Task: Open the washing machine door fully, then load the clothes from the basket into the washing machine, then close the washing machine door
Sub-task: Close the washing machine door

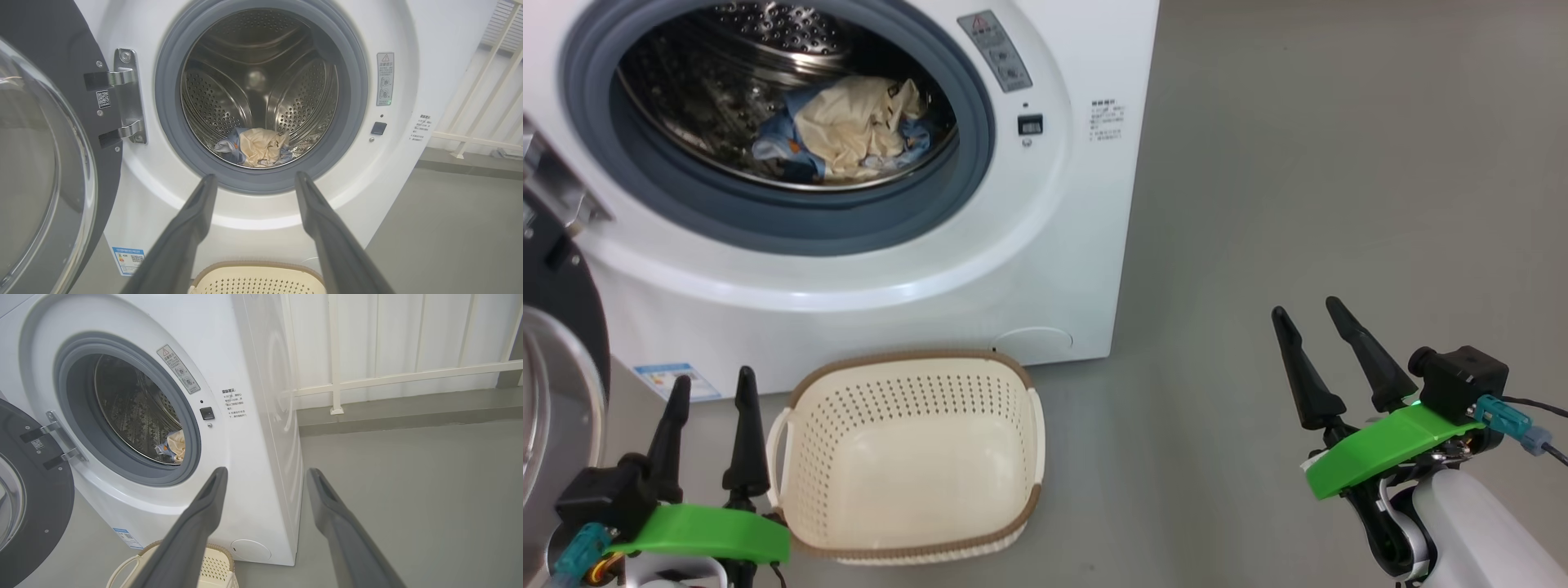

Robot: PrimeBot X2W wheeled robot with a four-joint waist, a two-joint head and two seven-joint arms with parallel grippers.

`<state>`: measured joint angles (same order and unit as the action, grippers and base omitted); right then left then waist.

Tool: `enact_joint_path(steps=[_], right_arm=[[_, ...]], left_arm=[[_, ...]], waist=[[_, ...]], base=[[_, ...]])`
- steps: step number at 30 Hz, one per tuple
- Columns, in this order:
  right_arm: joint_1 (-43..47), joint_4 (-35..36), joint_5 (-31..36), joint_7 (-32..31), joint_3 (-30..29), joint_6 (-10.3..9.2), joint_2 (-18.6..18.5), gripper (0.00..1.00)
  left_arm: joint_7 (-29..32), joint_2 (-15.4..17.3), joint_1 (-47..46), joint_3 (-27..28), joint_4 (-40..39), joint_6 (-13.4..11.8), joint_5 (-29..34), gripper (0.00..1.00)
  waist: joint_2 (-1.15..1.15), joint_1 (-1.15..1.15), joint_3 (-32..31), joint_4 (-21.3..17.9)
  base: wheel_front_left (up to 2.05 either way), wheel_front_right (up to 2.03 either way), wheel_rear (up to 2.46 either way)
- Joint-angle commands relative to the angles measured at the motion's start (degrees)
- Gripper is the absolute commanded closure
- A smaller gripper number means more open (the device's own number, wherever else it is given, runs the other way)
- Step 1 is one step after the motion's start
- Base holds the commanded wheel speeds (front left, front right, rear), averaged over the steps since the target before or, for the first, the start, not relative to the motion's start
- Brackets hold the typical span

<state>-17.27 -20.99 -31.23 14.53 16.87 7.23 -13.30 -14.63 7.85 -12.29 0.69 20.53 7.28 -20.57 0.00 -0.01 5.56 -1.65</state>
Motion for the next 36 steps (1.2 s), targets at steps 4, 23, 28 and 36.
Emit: enact_joint_path(steps=[4, 23, 28, 36], right_arm=[[0.10, 1.12, 0.11, 0.47, 1.30, 0.25, -0.57, 0.00], [0.19, 0.92, -0.12, 0.47, 1.64, 0.25, -0.71, 0.00], [0.09, 0.92, -0.12, 0.47, 1.58, 0.25, -0.64, 0.00], [0.03, 0.79, -0.13, 0.47, 1.44, 0.25, -0.64, 0.00]], left_arm=[[-0.37, 1.33, 0.05, 1.58, -1.58, 0.21, -0.02, 0.00], [-0.37, 1.32, 0.23, 1.33, -1.44, 0.21, 0.17, 0.00], [-0.37, 1.29, 0.15, 1.34, -1.38, 0.21, 0.16, 0.00], [-0.37, 1.09, -0.05, 1.47, -1.14, 0.21, 0.25, 0.00]], waist=[[0.00, 0.01, -0.20, 0.04], [0.00, 0.01, -0.23, 0.16], [0.00, 0.01, -0.10, 0.16], [0.00, 0.01, -0.27, 0.27]], base=[[-1.17, 1.17, 0.00], [-0.19, 0.19, 0.00], [0.00, 0.00, 0.00], [0.00, 0.00, 0.00]])
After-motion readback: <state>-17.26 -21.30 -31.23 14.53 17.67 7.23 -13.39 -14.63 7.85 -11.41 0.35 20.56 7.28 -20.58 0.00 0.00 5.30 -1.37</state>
